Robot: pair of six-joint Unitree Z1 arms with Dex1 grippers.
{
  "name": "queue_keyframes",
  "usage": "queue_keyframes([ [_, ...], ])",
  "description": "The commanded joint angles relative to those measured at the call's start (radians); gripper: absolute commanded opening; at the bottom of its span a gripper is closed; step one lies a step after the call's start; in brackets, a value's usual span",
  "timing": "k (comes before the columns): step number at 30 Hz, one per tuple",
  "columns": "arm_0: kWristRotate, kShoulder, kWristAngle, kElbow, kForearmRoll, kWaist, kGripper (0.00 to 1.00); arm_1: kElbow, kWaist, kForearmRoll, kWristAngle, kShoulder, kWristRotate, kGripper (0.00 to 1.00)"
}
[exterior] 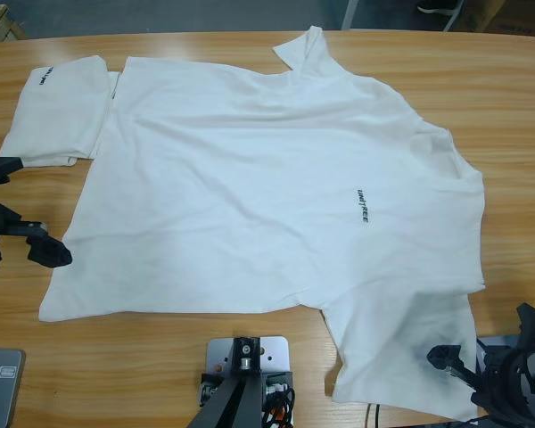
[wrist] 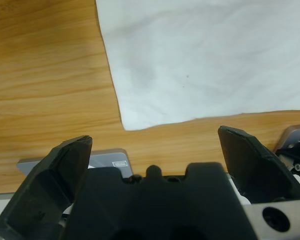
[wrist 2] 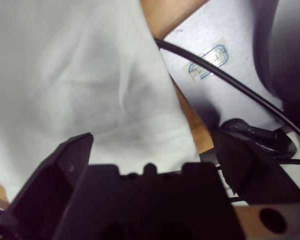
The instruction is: Fold clothes
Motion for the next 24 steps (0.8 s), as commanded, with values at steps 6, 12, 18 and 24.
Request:
queue_keyframes([
  [6, 0.012, 0.047, 0.033, 0.032, 0.003, -0.006, 1.000, 0.025, 0.034, -0.024, 0.017, 0.026, 0.016, 0.945],
  [12, 0.012, 0.040, 0.041, 0.051, 0.003, -0.006, 1.000, 0.025, 0.038, -0.108, 0.011, 0.084, 0.016, 0.945],
  [18, 0.015, 0.041, 0.049, 0.048, 0.003, -0.006, 1.000, 0.028, 0.039, -0.127, 0.017, 0.100, 0.019, 0.945],
  [24, 0.019, 0.049, 0.065, 0.046, 0.003, -0.006, 1.000, 0.027, 0.039, -0.195, 0.012, 0.149, 0.023, 0.945],
])
